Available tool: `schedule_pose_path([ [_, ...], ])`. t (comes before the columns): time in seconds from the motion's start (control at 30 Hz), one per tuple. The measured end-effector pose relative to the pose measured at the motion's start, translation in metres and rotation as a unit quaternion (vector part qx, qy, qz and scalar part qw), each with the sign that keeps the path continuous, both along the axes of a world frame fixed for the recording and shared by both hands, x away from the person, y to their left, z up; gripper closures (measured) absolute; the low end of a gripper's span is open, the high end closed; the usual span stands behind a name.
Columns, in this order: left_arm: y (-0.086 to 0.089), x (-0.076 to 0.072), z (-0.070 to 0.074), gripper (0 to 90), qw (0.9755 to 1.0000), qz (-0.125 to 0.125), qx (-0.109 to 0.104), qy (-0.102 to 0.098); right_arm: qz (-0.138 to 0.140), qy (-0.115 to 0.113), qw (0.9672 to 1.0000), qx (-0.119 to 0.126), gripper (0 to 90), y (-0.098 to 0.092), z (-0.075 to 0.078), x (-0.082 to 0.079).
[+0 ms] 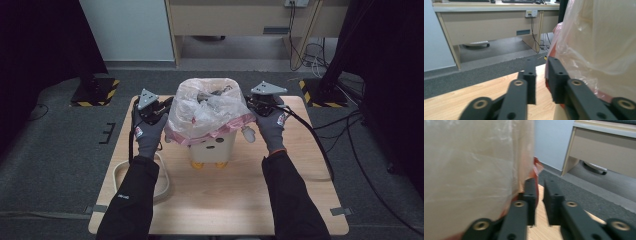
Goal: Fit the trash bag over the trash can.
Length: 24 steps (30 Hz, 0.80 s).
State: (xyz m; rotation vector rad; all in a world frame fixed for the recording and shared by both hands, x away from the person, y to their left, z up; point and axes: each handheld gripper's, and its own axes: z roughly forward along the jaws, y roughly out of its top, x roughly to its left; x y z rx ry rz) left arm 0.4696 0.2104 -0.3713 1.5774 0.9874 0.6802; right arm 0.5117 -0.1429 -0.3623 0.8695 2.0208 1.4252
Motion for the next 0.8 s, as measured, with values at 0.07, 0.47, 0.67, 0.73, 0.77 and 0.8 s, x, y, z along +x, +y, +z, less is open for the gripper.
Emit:
schedule_pose_path([
  [0.07,0.004,-0.004,0.002,66.6,0.9999,0.003,-0.010,-0.005,-0.008,0.002,1.0000,-0.003,72.5,-0.003,0.002,-0.002],
  [0.47,0.031,-0.050,0.022,50.3,0.9947,-0.002,-0.084,-0.061,-0.001,-0.049,0.9944,0.093,57.3,-0.032,0.039,-0.036],
  [0.67,0.025,-0.075,0.025,47.0,0.9925,-0.024,-0.095,-0.074,0.054,-0.061,0.9871,0.138,51.1,-0.036,0.054,-0.071],
  [0.73,0.023,-0.078,0.024,46.3,0.9924,-0.026,-0.095,-0.074,0.068,-0.061,0.9852,0.145,50.8,-0.035,0.057,-0.078],
  [0.77,0.021,-0.082,0.023,45.9,0.9920,-0.032,-0.097,-0.075,0.099,-0.057,0.9814,0.154,49.0,-0.030,0.060,-0.090],
  [0.8,0.020,-0.084,0.022,45.8,0.9918,-0.036,-0.098,-0.075,0.108,-0.050,0.9811,0.152,48.2,-0.028,0.061,-0.094],
])
